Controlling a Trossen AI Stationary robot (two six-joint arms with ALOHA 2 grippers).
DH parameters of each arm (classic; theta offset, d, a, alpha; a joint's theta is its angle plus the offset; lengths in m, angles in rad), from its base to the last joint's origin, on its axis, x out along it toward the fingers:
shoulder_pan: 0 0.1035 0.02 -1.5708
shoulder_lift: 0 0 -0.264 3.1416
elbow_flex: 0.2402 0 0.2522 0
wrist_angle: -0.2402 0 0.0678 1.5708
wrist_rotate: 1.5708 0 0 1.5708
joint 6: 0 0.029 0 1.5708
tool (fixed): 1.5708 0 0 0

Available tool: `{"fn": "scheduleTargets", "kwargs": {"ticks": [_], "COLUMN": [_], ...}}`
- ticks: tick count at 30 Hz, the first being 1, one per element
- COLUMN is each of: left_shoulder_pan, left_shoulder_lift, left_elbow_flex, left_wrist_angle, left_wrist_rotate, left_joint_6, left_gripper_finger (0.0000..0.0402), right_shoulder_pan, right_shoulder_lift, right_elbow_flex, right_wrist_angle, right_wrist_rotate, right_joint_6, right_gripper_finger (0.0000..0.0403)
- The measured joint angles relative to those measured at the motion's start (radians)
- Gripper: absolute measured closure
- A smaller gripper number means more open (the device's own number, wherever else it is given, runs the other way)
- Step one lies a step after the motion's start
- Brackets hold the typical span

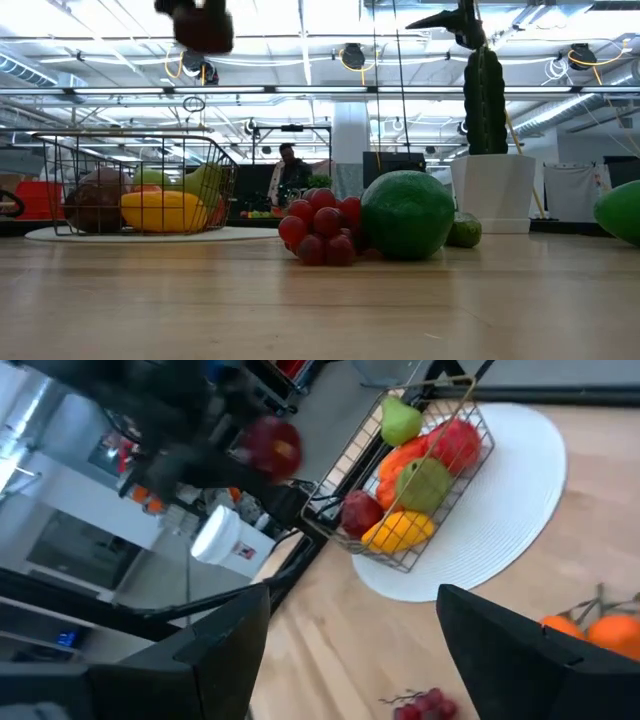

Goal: Build produce basket
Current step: Put the dark red apple into the wire basket, then put the yellow banana into the wire basket

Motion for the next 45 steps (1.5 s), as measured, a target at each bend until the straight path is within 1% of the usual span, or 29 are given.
{"fn": "scheduleTargets", "kwargs": {"ticks": [4,6,10,14,19,22,28,30,33,35,39,42,45], "left_shoulder_pan": [0.025,0.038,0.068,0.087,0.087,0.088,0.088,0.089,0.090,0.089,0.089,0.089,0.085], "left_shoulder_lift": [0.002,0.001,0.002,0.002,0.001,0.001,0.001,0.001,0.001,0.001,0.001,0.001,0.001], "left_elbow_flex": [-0.155,-0.226,-0.357,-0.451,-0.535,-0.557,-0.564,-0.564,-0.564,-0.564,-0.564,-0.543,-0.482], "left_wrist_angle": [0.002,0.010,0.060,0.099,0.200,0.239,0.289,0.296,0.294,0.291,0.285,0.260,0.207], "left_wrist_rotate": [0.034,0.036,0.033,0.034,0.036,0.036,0.034,0.032,0.033,0.059,0.122,0.159,0.184], "left_joint_6": [0.033,0.040,0.064,0.108,0.160,0.161,0.132,0.117,0.097,0.088,0.051,0.008,-0.026], "left_gripper_finger": [0.0062,0.0062,0.0062,0.0062,0.0062,0.0062,0.0058,0.0047,0.0016,0.0006,0.0016,0.0017,0.0014], "right_shoulder_pan": [0.024,0.042,0.091,0.142,0.194,0.209,0.216,0.216,0.216,0.222,0.232,0.238,0.249], "right_shoulder_lift": [0.000,0.000,0.000,0.010,0.051,0.086,0.164,0.181,0.189,0.187,0.146,0.103,0.053], "right_elbow_flex": [0.000,0.000,0.000,0.000,0.000,0.000,0.000,0.000,0.000,0.000,0.000,0.000,0.000], "right_wrist_angle": [0.000,0.000,0.011,0.068,0.149,0.205,0.319,0.345,0.351,0.342,0.262,0.141,-0.003], "right_wrist_rotate": [0.005,0.034,0.125,0.208,0.295,0.317,0.307,0.278,0.232,0.207,0.199,0.201,0.201], "right_joint_6": [0.054,0.078,0.122,0.127,0.126,0.126,0.126,0.126,0.131,0.138,0.154,0.197,0.247], "right_gripper_finger": [0.0122,0.0122,0.0122,0.0122,0.0122,0.0122,0.0122,0.0122,0.0122,0.0122,0.0122,0.0122,0.0122]}}
